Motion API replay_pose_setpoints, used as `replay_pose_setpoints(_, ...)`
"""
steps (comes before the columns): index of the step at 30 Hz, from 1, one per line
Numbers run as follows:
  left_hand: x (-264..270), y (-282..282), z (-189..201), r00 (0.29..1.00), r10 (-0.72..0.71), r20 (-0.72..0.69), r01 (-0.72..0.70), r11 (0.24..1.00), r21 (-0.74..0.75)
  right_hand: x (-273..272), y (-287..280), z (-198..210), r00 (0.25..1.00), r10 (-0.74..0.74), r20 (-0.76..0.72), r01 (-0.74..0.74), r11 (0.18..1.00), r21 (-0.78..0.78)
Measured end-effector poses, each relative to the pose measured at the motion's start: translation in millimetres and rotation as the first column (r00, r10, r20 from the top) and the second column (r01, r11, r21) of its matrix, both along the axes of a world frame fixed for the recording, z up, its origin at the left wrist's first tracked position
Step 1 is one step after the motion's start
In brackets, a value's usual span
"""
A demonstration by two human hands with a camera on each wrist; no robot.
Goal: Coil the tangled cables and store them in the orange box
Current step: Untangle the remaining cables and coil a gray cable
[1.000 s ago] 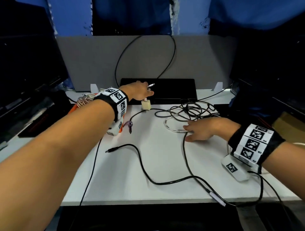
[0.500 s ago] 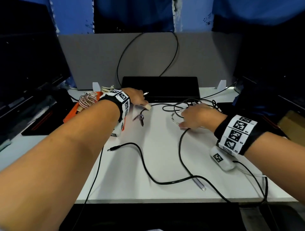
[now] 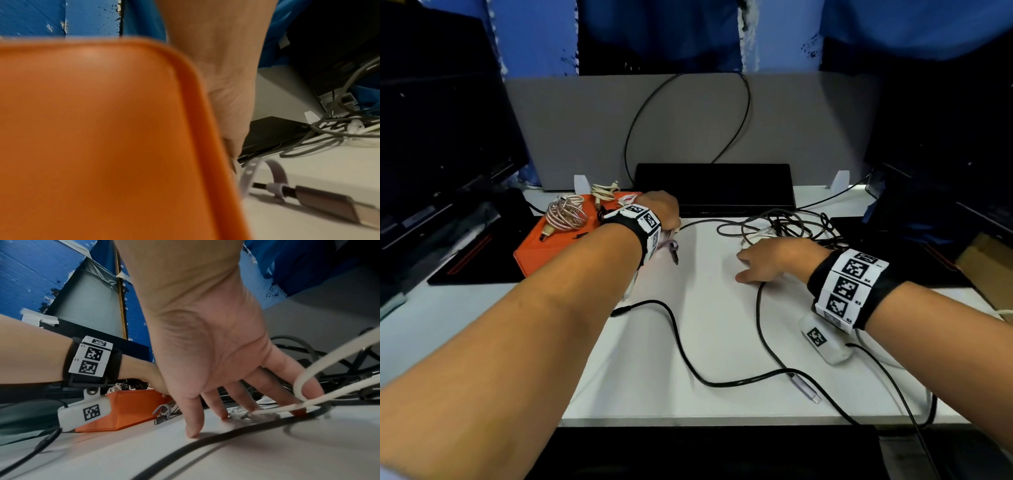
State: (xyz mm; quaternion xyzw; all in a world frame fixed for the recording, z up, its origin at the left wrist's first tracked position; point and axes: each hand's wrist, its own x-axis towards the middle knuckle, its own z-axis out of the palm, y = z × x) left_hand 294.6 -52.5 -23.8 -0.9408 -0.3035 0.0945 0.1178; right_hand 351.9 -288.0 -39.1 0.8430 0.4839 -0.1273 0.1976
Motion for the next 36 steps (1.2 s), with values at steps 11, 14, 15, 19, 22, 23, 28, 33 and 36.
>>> replay_pose_setpoints(11, 11, 2, -15, 0.999, -0.025, 0.04, 0.02, 0.993, 0.112, 14, -17, 25, 0.999, 0.017, 0.051, -0.03, 0.96, 0.277)
replay_pose_setpoints(14, 19, -17, -6, 0.971, -0.207, 0.118, 0.18, 0.962, 0.205, 17, -24, 35, 0.987, -0.108, 0.118, 0.094, 0.989, 0.113)
replay_pose_setpoints(15, 21, -25, -5, 0.963, -0.239, 0.124, 0.219, 0.963, 0.16, 16, -26, 35, 0.985, -0.146, 0.09, 0.145, 0.989, 0.018)
replay_pose_setpoints(19, 23, -45, -7, 0.989, -0.133, -0.06, 0.136, 0.989, 0.053, 15, -22, 26, 0.985, -0.171, 0.013, 0.172, 0.984, -0.056)
replay_pose_setpoints(22, 23, -42, -14, 0.988, -0.08, -0.129, 0.084, 0.996, 0.025, 19, -16, 20, 0.984, -0.168, -0.067, 0.167, 0.986, -0.012)
replay_pose_setpoints(23, 23, -41, -14, 0.987, -0.079, -0.137, 0.08, 0.997, 0.003, 22, -14, 18, 0.98, -0.177, -0.096, 0.177, 0.984, -0.009)
replay_pose_setpoints(28, 13, -66, 5, 0.964, -0.264, -0.036, 0.25, 0.943, -0.218, 33, -5, 9, 0.977, -0.185, -0.108, 0.199, 0.97, 0.138)
replay_pose_setpoints(33, -16, -145, 19, 0.873, -0.482, -0.076, 0.383, 0.773, -0.506, 33, -4, 11, 0.973, -0.227, -0.038, 0.23, 0.955, 0.185)
replay_pose_setpoints(36, -27, -172, 3, 0.819, -0.526, -0.23, 0.338, 0.766, -0.547, 29, -3, 15, 0.974, -0.214, -0.073, 0.223, 0.962, 0.155)
